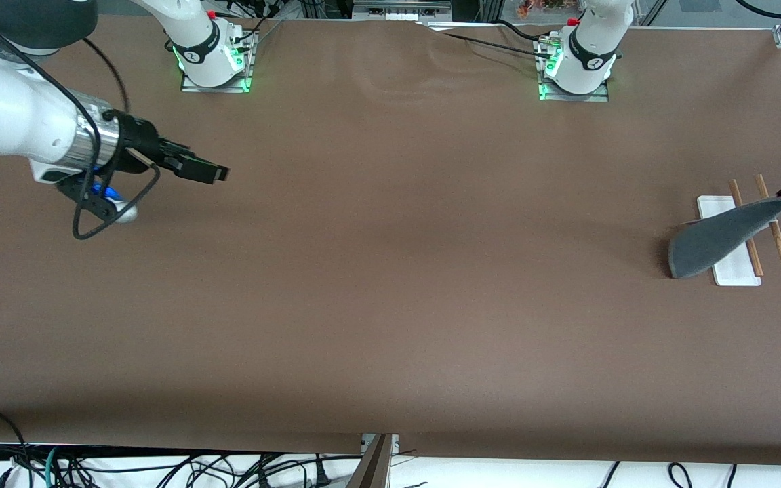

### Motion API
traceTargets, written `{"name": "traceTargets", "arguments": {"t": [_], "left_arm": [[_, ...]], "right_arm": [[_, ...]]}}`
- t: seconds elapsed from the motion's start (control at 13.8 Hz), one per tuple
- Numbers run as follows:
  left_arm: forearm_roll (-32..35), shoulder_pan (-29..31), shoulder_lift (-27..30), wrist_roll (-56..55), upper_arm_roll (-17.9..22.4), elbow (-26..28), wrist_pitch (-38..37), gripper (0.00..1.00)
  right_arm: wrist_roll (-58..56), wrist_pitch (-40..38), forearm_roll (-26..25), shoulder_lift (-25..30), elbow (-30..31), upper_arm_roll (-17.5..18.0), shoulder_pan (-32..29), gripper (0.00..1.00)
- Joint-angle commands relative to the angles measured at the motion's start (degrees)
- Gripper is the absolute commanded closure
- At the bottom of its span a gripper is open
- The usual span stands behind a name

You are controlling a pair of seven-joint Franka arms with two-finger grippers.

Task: Pass towel and hang on rack
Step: 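Drape the towel over the rack with the left gripper while the right retracts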

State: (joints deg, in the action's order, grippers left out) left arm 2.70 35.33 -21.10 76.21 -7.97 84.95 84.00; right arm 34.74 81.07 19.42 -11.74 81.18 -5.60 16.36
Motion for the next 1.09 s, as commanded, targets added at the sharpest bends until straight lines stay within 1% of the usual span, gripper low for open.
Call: {"name": "traceTargets", "arguments": {"t": [0.0, 0.15, 0.22, 0.36, 0.65, 1.02], "left_arm": [[3.53, 5.96, -3.24, 0.70, -0.91, -2.68, 0.45, 1.00], [5.99, 8.61, -3.51, 0.87, -0.91, -2.68, 4.14, 1.00], [7.04, 9.75, -3.68, 2.00, -0.91, -2.68, 6.59, 1.00], [7.49, 11.59, -4.73, 4.64, -0.82, -2.68, 12.30, 1.00], [6.88, 15.73, -10.88, 7.64, -0.99, -2.68, 23.91, 1.00], [6.53, 16.35, -14.22, 7.47, -0.99, -2.86, 26.03, 1.00]], "right_arm": [[-12.90, 1.01, -9.89, 6.72, 8.09, 0.41, -1.16, 0.01], [-21.42, 5.56, -17.02, 10.41, 14.58, 0.76, -2.56, 0.01], [-24.33, 8.98, -18.96, 11.90, 18.01, 0.85, -3.00, 0.01], [-25.59, 11.03, -19.16, 11.22, 18.84, 1.20, -4.32, 0.01], [-25.77, 10.34, -19.60, 10.78, 17.26, 1.29, -3.88, 0.01], [-25.51, 10.51, -19.60, 10.69, 16.82, 1.12, -3.70, 0.01]]}}
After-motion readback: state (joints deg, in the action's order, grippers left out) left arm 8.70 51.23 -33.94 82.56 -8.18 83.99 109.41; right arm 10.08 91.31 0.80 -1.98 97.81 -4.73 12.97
